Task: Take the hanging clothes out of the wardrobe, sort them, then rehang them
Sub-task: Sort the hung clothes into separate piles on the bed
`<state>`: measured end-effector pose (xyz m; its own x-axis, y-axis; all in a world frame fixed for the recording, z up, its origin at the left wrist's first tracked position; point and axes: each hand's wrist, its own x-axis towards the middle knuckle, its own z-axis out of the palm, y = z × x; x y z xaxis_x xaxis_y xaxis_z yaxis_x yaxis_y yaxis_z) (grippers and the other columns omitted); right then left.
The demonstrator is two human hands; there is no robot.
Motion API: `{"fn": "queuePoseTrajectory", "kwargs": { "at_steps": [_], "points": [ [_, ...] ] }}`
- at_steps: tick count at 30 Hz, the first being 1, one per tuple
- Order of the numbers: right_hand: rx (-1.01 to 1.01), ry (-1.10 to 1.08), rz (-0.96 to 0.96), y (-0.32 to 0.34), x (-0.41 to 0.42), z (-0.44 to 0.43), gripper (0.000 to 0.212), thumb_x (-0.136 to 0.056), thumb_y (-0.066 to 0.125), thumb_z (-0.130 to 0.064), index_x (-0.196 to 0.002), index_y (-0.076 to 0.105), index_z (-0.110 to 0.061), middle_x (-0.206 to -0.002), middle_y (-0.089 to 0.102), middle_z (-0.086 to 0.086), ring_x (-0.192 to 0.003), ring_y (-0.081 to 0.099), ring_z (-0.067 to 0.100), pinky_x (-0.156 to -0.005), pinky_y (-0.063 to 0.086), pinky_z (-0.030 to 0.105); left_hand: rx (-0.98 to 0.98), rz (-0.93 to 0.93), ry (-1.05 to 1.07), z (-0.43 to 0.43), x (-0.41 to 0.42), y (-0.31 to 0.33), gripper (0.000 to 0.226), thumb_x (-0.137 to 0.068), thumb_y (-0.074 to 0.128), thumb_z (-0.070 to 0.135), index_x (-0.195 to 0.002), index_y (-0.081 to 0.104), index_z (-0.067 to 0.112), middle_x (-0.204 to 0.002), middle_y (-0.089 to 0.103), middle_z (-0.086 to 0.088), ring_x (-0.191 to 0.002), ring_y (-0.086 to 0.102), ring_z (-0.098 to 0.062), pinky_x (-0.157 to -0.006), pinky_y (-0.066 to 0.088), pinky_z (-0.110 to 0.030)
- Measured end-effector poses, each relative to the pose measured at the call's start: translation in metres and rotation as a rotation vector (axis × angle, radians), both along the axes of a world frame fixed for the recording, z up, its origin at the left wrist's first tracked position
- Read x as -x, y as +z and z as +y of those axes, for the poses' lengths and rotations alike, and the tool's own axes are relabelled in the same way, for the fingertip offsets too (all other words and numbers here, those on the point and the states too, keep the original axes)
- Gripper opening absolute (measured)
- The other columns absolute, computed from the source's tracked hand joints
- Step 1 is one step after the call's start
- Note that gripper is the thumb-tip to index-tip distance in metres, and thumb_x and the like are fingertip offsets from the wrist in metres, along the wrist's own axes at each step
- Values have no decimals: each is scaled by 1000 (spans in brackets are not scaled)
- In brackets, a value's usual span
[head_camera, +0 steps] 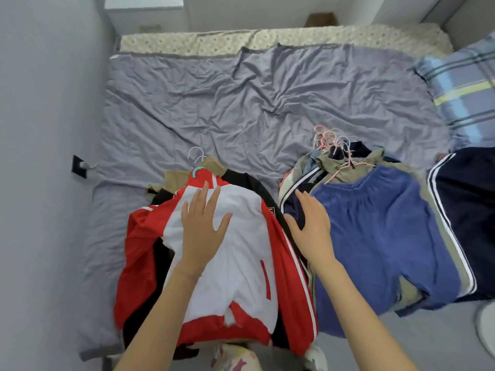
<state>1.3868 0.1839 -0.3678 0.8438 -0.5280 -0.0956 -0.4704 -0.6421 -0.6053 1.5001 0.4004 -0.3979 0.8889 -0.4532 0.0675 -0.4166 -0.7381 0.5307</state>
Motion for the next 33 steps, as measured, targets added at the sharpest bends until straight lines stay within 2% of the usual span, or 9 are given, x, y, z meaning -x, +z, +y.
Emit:
{"fn": "queuePoseTrajectory", "kwargs": {
  "at_steps": [7, 14, 19, 22, 26, 33],
  "points": [
    [0, 10, -7, 46, 116, -47, 59, -98, 56, -33, -151, 34, -18, -156, 34, 1, -146, 25, 22, -118, 23, 47, 79, 27, 11, -59, 99, 51, 57, -98, 54, 35, -150, 35, 21, -160, 25, -2, -149, 21, -21, -121, 10, -50],
    [-13, 80, -41, 64, 244, -115, 60, -99, 52, -37, -153, 29, -24, -157, 30, -2, -148, 20, 18, -120, 17, 40, 148, 26, 99, -142, 226, 63, 55, -98, 57, 33, -148, 39, 19, -159, 29, -3, -147, 24, -23, -118, 17, -50],
    [8, 105, 4, 76, 315, -173, 61, -99, 51, -38, -153, 26, -27, -159, 26, -2, -149, 16, 18, -120, 15, 44, 151, 12, 78, -198, 293, 69, 55, -96, 57, 34, -146, 42, 16, -156, 34, -7, -144, 30, -25, -116, 20, -47],
    [10, 97, 25, 79, 330, -204, 61, -99, 51, -38, -154, 25, -27, -160, 24, -2, -149, 14, 18, -120, 15, 45, 140, -3, 50, -223, 311, 71, 56, -97, 52, 41, -147, 39, 19, -156, 33, -4, -144, 29, -23, -116, 21, -46],
    [-3, 99, 46, 72, 330, -237, 61, -100, 49, -38, -154, 22, -28, -161, 21, -3, -150, 11, 17, -121, 12, 45, 111, -9, 23, -250, 310, 66, 56, -97, 55, 38, -147, 38, 20, -156, 34, -5, -145, 28, -22, -117, 24, -51],
    [20, 141, 110, 37, 285, -294, 62, -100, 50, -38, -154, 23, -26, -161, 22, 1, -149, 13, 19, -120, 16, 47, 63, 83, 70, -300, 269, 34, 58, -97, 56, 34, -148, 38, 15, -156, 34, -5, -146, 28, -23, -117, 22, -52]
  ]
}}
